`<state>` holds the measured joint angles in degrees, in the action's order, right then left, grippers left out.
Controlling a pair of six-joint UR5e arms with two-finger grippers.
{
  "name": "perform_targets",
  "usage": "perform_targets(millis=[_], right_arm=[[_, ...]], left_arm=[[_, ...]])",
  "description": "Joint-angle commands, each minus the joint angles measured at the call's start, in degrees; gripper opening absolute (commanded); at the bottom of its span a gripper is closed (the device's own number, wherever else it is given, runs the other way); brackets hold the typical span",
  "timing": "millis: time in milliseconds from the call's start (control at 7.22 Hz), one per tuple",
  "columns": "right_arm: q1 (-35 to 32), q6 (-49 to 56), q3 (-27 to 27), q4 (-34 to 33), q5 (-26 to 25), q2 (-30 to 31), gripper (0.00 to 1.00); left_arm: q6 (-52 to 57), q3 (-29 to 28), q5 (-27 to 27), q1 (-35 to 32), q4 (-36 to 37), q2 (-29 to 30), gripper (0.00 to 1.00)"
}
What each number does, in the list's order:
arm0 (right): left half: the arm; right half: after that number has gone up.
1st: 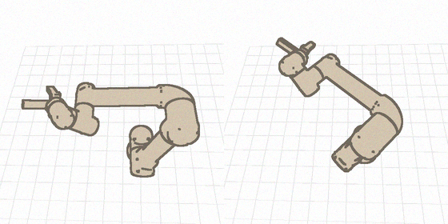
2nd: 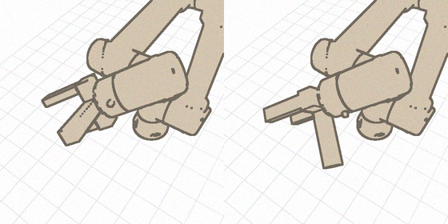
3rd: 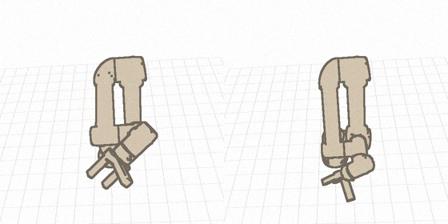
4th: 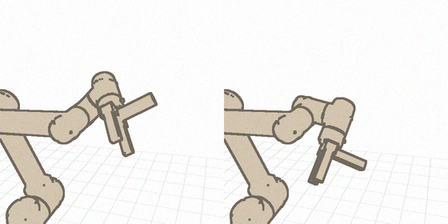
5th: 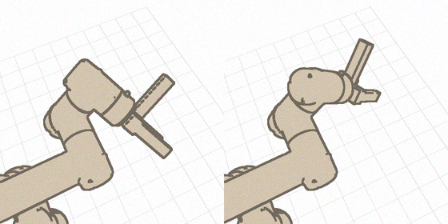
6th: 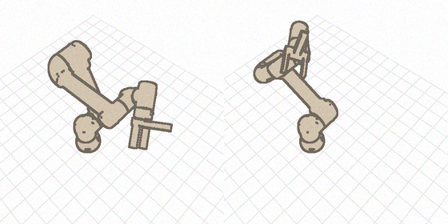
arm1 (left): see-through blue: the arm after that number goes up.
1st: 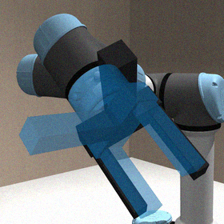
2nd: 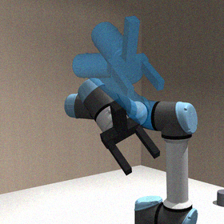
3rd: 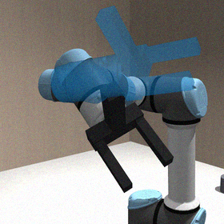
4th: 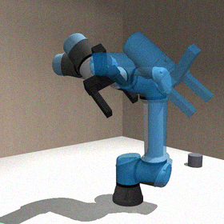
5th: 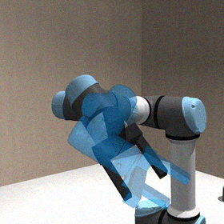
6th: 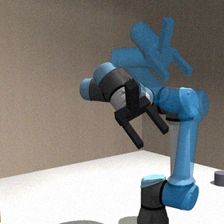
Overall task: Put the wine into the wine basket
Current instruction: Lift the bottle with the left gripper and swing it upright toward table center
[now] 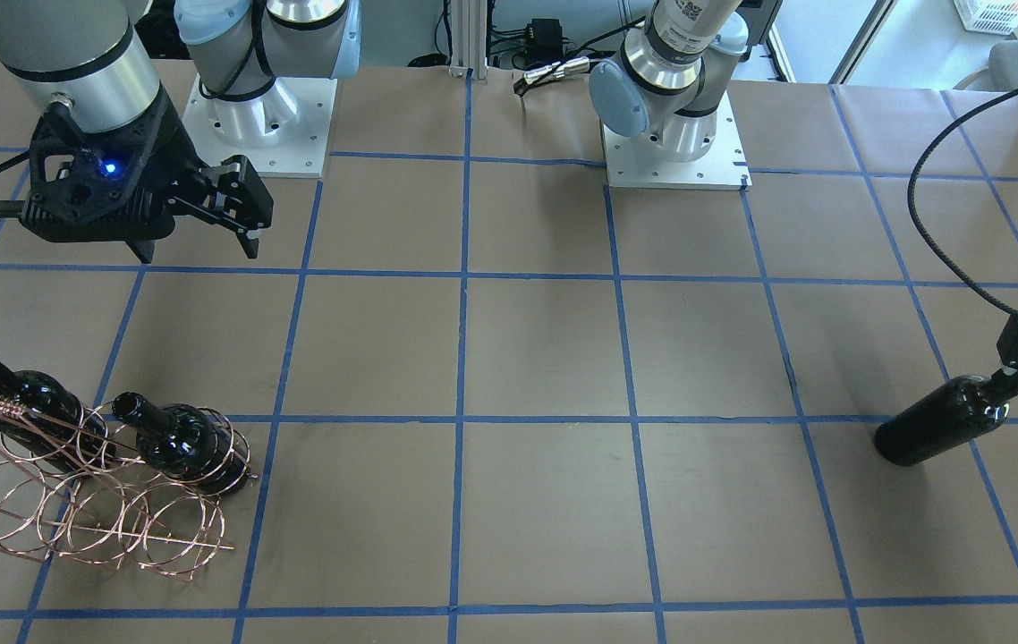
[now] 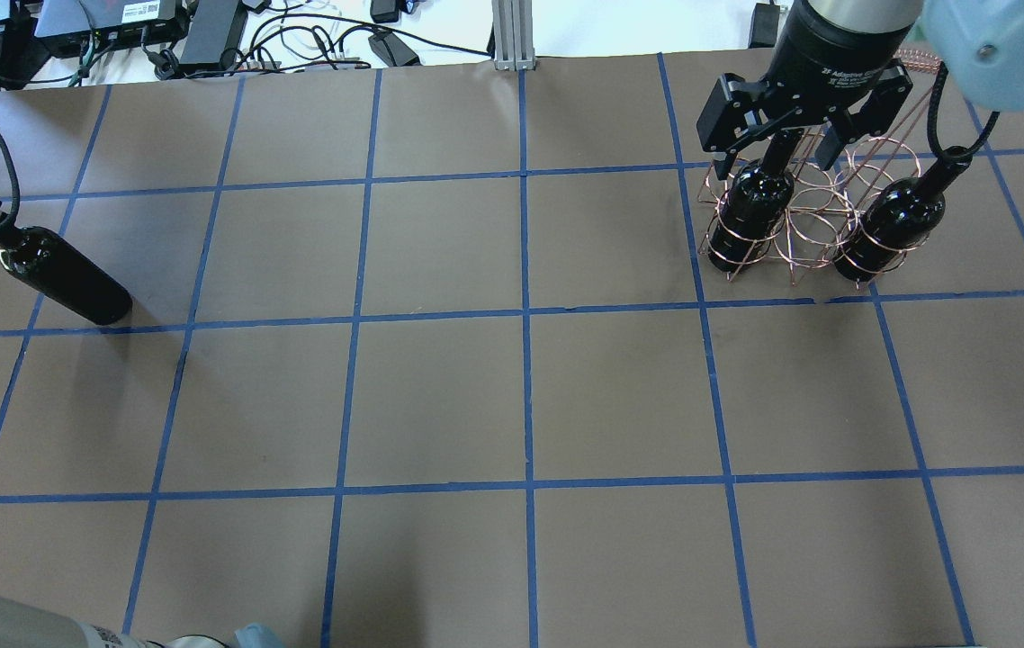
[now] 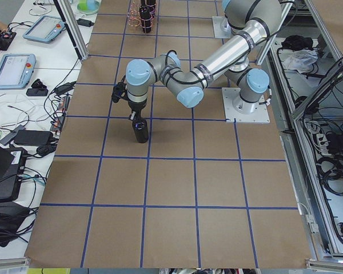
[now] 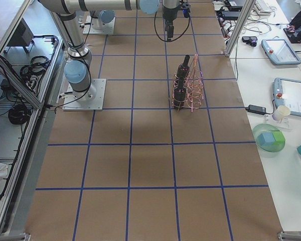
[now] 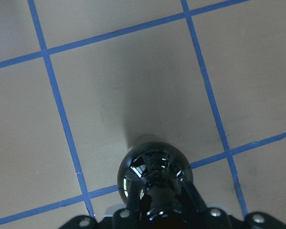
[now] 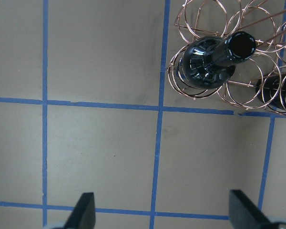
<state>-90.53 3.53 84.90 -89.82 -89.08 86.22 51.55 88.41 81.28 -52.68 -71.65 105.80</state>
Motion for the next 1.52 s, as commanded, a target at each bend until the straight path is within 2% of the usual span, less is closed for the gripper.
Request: perform_targets(millis=[0,277,415,554,969,1108,1385], right_arm=[[0.09,1.39,0.0,0.0,-0.04,0.0,1.0],[0.09,1.39,0.0,0.18,-0.13,0.0,1.0],[0.0,1.39,0.0,0.18,-0.13,0.0,1.0],[0.0,1.3,0.0,0.18,-0.13,0.0,1.0],[0.09,1.3,0.0,0.18,-0.21,0.0,1.0],[0.09,1.21,0.0,0.18,-0.22,0.0,1.0],[0.09,1.3,0.09,0.18,-0.22,0.0,1.0]], left_arm=[[-7.45,-1.12,2.38,-1.11,-4.08,-3.56,0.19],[-16.95,-1.04,4.14,-6.0,-8.31,-8.31,0.19],[-24.92,-0.69,9.9,-12.82,-8.59,-10.68,0.19],[-32.23,0.01,10.39,-19.24,-9.03,-12.62,0.19],[-56.31,5.7,9.6,-30.35,-12.29,-17.46,0.19],[-64.47,8.42,9.78,-34.03,-12.29,-18.52,0.19],[-80.04,10.03,10.39,-43.78,-12.2,-18.27,0.19]])
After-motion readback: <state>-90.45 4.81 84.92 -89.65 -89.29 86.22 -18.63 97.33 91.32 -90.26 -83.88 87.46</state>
